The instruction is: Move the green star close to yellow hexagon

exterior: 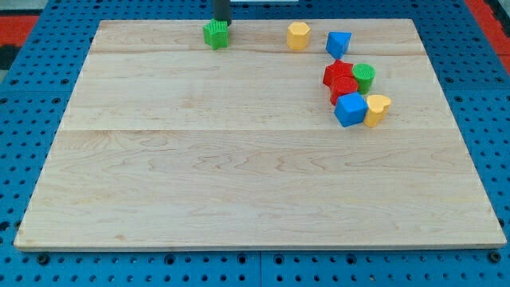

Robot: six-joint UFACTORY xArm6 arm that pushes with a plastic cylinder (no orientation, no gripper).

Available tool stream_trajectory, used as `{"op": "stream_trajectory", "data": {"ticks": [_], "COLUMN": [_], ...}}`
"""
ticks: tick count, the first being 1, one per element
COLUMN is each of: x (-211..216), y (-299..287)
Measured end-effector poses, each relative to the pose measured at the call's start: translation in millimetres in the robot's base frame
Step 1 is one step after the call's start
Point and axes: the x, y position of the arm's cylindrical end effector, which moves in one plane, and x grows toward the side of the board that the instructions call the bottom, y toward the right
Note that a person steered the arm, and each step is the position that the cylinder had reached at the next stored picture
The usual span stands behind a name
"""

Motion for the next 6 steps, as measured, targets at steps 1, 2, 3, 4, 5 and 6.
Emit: {"op": "stream_trajectory", "data": {"ticks": [1,2,3,4,5,6], "x": [13,45,38,24,36,30], "y": [-60,-98,-26,49,14,-76]}}
